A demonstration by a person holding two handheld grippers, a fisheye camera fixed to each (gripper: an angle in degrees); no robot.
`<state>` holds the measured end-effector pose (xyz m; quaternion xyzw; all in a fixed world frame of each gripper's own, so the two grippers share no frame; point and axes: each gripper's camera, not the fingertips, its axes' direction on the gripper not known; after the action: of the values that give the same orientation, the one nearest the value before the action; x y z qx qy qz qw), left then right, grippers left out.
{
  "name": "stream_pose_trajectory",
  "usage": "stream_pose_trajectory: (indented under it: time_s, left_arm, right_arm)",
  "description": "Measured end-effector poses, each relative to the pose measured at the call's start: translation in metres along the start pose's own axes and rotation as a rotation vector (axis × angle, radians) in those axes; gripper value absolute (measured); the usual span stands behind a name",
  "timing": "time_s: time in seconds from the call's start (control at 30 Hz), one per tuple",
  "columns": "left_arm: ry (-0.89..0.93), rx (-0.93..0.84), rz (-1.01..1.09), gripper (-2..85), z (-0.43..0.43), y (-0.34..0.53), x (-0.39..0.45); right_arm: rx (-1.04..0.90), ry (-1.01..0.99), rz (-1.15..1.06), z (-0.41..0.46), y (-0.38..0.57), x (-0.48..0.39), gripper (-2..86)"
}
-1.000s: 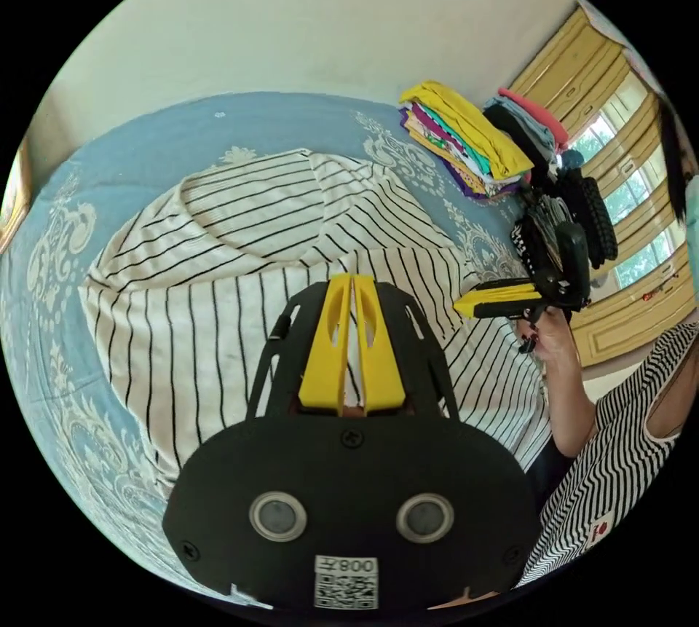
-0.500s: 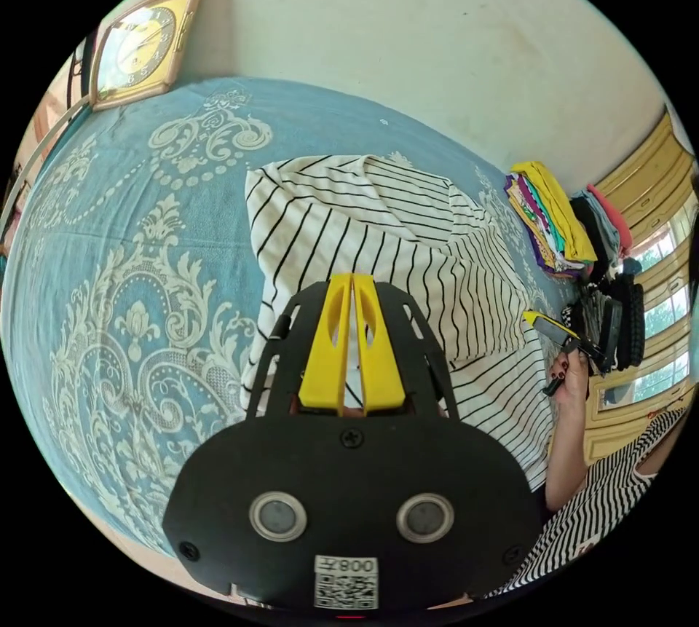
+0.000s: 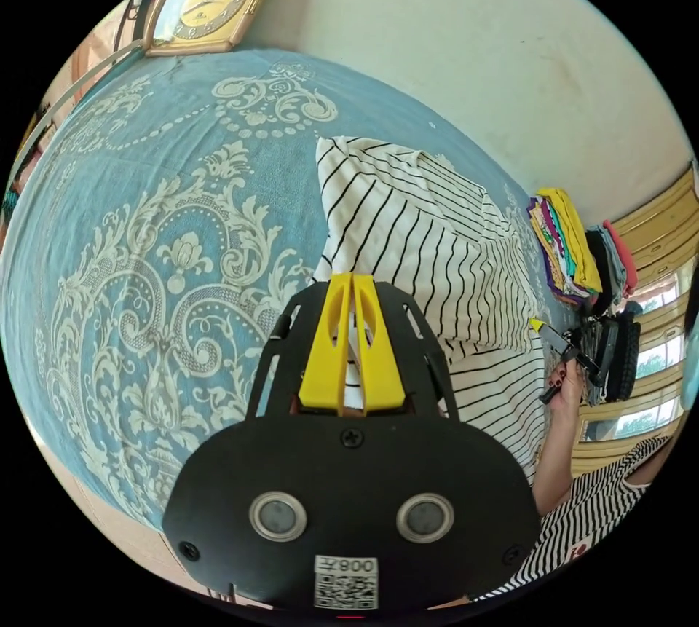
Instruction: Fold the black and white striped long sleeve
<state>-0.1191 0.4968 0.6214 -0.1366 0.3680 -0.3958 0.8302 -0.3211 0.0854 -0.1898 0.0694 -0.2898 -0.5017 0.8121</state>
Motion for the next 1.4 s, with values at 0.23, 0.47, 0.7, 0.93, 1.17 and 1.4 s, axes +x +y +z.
stream_pose_trajectory:
  time_s: [0.23,0.47,0.7,0.93,1.17,1.4]
  left_arm:
    - [0.008,-0.021,-0.092,0.2,-0.02,0.036,-0.054]
    - [0.068,-0.038,-0.121,0.4,-0.06,0.088,-0.094]
    - [0.186,-0.096,-0.175,1.6,-0.122,0.17,-0.148]
    - [0.435,-0.193,-0.336,6.1,-0.157,0.283,-0.213]
    - [0.563,-0.295,-0.436,10.8,-0.15,0.376,-0.263]
    - [0.704,-0.207,-0.524,12.1,-0.144,0.428,-0.309]
  right_arm:
    - [-0.053,0.015,-0.057,-0.012,-0.003,-0.019,0.0]
    - [0.002,-0.06,0.001,-0.051,0.004,0.005,0.1]
    - [0.137,-0.144,0.114,-0.132,0.033,0.052,0.1]
    - [0.155,-0.323,0.261,-0.247,0.115,0.112,0.2]
    - [0.059,-0.387,0.327,-0.339,0.191,0.14,1.8]
    - [-0.016,-0.492,0.499,-0.368,0.27,0.184,4.3]
